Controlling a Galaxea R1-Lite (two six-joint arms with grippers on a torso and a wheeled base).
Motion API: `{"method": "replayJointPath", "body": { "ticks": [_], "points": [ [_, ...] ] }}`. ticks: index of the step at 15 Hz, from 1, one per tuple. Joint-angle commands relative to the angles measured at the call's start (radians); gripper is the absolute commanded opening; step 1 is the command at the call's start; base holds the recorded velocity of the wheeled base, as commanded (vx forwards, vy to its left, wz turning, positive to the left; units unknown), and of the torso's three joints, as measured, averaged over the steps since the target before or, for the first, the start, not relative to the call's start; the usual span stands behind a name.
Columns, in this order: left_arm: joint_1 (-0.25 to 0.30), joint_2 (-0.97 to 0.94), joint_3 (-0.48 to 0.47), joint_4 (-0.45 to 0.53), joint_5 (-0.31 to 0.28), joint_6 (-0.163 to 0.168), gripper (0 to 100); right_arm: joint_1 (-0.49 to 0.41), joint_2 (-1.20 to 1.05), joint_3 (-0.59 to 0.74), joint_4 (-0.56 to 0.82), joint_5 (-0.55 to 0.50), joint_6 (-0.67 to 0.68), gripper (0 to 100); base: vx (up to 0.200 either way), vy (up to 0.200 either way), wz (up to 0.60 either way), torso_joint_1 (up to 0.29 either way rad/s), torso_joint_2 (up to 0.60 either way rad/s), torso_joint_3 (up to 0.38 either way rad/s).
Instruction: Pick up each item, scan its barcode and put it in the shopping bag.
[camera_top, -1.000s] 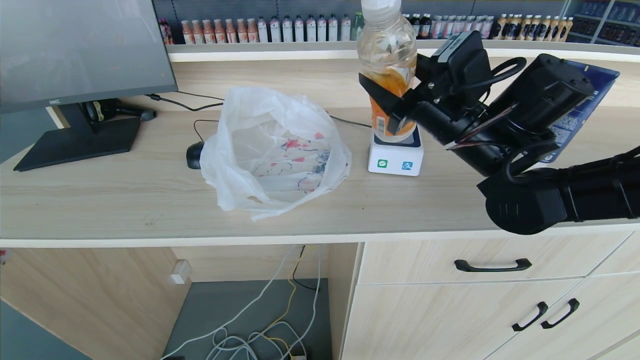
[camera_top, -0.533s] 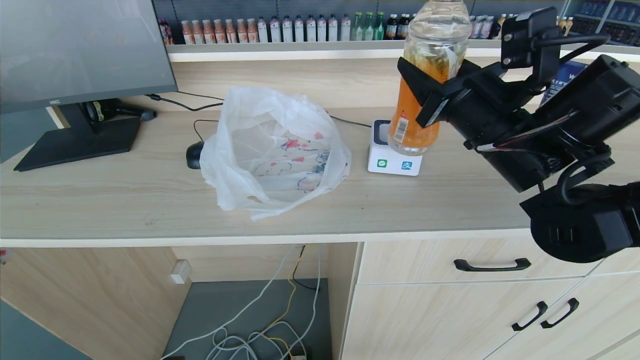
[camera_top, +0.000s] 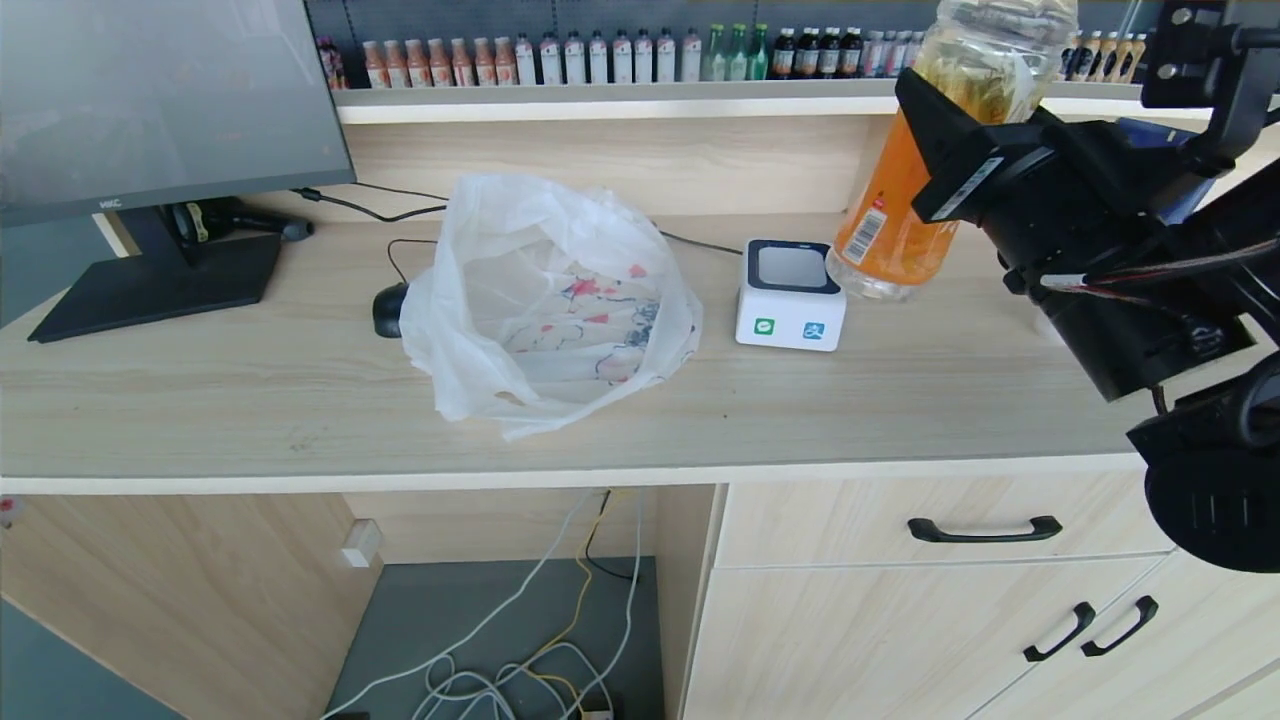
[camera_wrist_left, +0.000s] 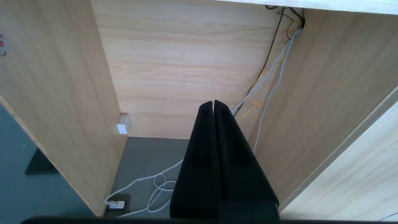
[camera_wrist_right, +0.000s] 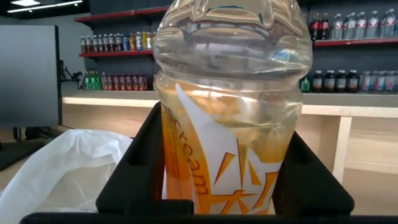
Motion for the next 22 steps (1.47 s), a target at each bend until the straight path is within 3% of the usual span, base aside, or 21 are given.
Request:
{"method": "replayJointPath", "body": {
  "ticks": [1, 7, 10, 22],
  "points": [
    [0.000, 0.000, 0.000, 0.000, 0.000, 0.000, 0, -0.001, -0.010, 0.011, -0.014, -0.012, -0.001, 0, 0.000, 0.000, 0.00, 0.000, 0.00, 0.000],
    [0.000, 0.000, 0.000, 0.000, 0.000, -0.002, 0, -0.001, 0.024, -0.018, -0.045, -0.018, -0.002, 0, 0.000, 0.000, 0.00, 0.000, 0.00, 0.000],
    [0.000, 0.000, 0.000, 0.000, 0.000, -0.002, 0, -0.002, 0.038, -0.070, -0.047, -0.025, -0.002, 0, 0.000, 0.200, 0.00, 0.001, 0.00, -0.001],
    [0.000, 0.000, 0.000, 0.000, 0.000, -0.002, 0, -0.027, 0.035, -0.072, -0.039, -0.040, -0.001, 0, 0.000, 0.183, 0.00, 0.002, 0.00, 0.001]
  ]
}}
